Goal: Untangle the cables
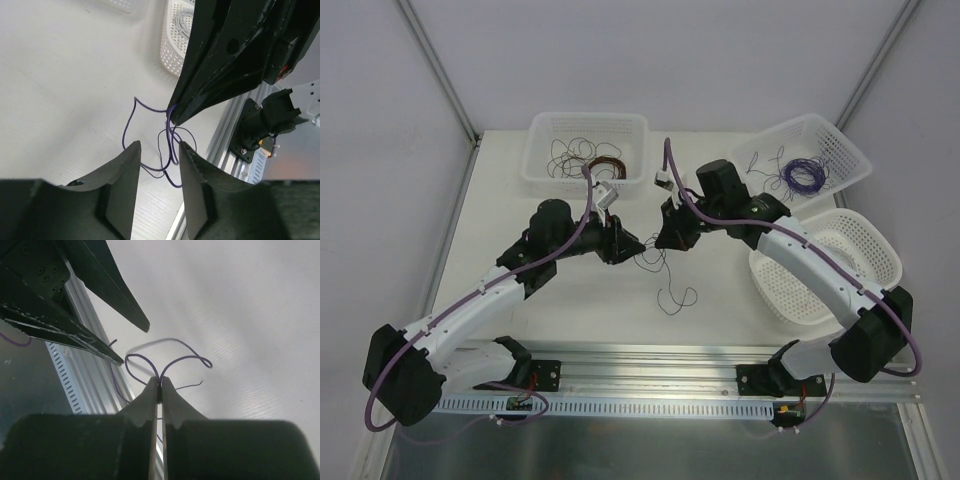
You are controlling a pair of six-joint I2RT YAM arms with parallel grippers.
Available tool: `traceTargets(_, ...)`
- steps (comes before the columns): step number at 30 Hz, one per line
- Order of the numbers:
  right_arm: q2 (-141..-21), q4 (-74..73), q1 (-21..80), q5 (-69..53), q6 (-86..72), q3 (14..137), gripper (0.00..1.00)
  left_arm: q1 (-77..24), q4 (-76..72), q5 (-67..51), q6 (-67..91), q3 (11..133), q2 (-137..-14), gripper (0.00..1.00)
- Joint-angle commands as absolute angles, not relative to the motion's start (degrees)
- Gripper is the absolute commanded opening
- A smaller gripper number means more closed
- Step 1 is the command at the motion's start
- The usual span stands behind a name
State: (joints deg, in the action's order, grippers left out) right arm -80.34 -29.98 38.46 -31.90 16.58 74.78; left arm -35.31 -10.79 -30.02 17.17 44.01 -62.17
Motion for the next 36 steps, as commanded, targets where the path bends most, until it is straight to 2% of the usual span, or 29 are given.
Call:
traceTargets(1, -76.91, -34.44, 37.8, -27.44, 20.82, 81.36, 0.01, -35.68, -10.82, -25.85, 17.14, 44.74, -57.23, 0.38)
traceTargets(3, -76.55, -38.31, 37.36, -21.64, 21.79, 84.1, 0.01, -35.68, -8.98, -21.55, 17.05, 44.13, -55.12, 0.5)
traceTargets(4, -76.29, -39.54, 36.83, -19.62, 22.32, 87.42, 0.01, -35.68, -8.18, -20.4, 16.53, 44.03, -52.85, 0.62)
traceTargets(6, -76.03, -42.44, 36.13, -13.38, 23.46, 90.77, 0.01, -35.68, -6.08, -16.9, 15.91, 44.03, -49.5, 0.72)
traceTargets(7, -75.85, -43.06, 35.08, -11.36, 23.73, 92.36, 0.01, -35.68, -3.98, -15.48, 15.3, 43.86, -48.53, 0.83)
traceTargets(10, -75.15, -43.25, 32.01, -3.28, 24.26, 99.55, 0.01, -35.68, 1.03, -8.81, 14.24, 43.16, -44.31, 0.98)
traceTargets(15, -75.67, -40.17, 26.11, 5.79, 24.7, 107.74, 0.01, -35.51, 8.69, 2.71, 13.8, 40.7, -37.99, 0.99)
traceTargets(22, -78.21, -27.34, 16.01, 13.97, 25.58, 114.42, 0.01, -35.6, 18.36, 15.72, 13.36, 37.09, -28.4, 0.99)
traceTargets(27, -86.11, -23.04, 9.86, 14.94, 27.77, 120.92, 0.01, -35.59, 21.35, 22.05, 11.87, 34.46, -20.75, 0.99)
traceTargets(36, -97.98, -13.02, 0.18, 10.73, 23.82, 115.93, 0.01, -35.6, 21.53, 26.71, 11.34, 30.94, -17.4, 0.99)
